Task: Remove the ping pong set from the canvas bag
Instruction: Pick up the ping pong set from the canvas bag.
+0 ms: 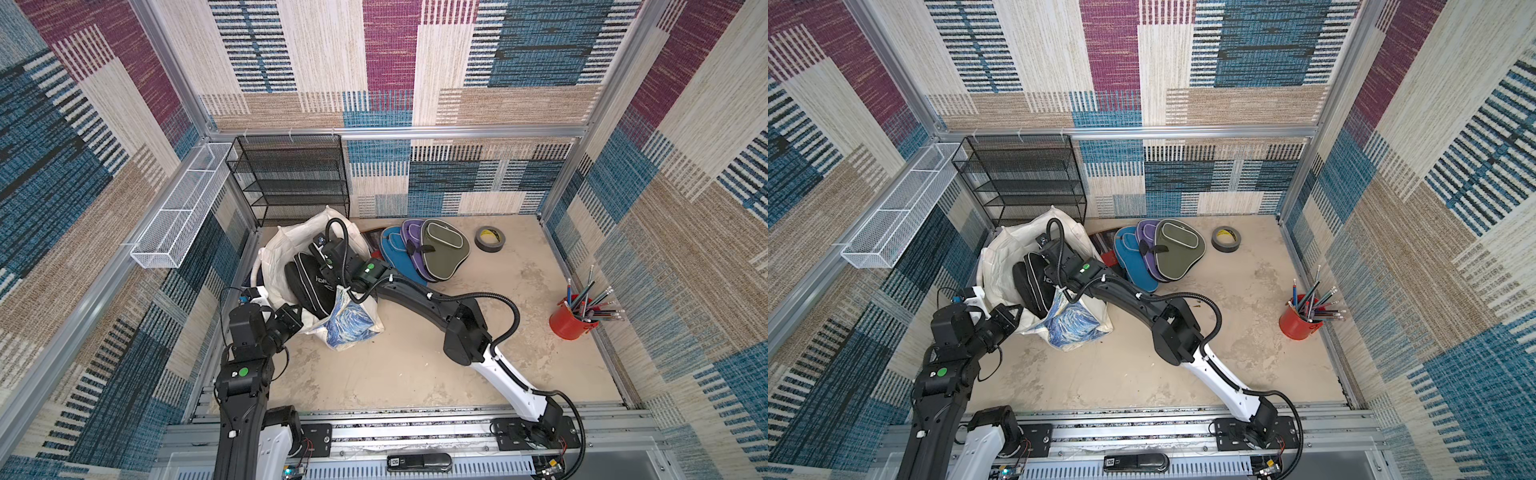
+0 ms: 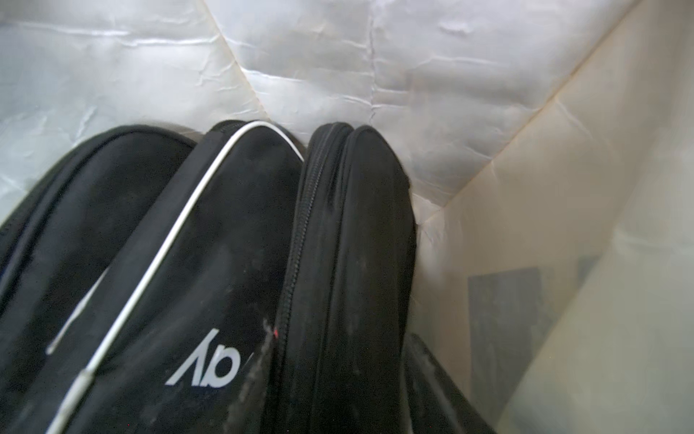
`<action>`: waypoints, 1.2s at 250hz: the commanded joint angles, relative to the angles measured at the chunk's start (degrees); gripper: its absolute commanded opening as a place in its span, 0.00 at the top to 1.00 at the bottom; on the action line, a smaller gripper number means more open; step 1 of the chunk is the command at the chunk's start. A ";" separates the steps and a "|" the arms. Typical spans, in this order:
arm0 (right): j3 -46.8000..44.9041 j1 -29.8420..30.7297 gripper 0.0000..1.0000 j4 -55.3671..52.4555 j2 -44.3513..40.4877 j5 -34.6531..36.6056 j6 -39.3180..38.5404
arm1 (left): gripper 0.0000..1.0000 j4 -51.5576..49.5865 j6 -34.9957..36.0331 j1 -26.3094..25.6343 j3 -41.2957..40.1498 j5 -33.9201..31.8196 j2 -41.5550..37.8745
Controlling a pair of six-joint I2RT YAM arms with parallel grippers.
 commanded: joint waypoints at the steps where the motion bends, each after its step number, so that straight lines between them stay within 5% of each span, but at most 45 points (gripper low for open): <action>1: -0.73 -0.92 0.66 -5.93 1.27 1.87 -0.35 | 1.00 4.49 1.63 0.00 0.10 -0.30 -0.22; 27: -0.73 -0.98 1.00 -6.14 1.12 1.39 -0.25 | 1.00 4.59 1.73 0.02 0.19 -0.56 -0.04; 300: 5.78 -1.30 1.00 -5.95 -13.43 -11.35 4.11 | 1.00 13.35 1.08 0.15 -0.95 0.64 6.18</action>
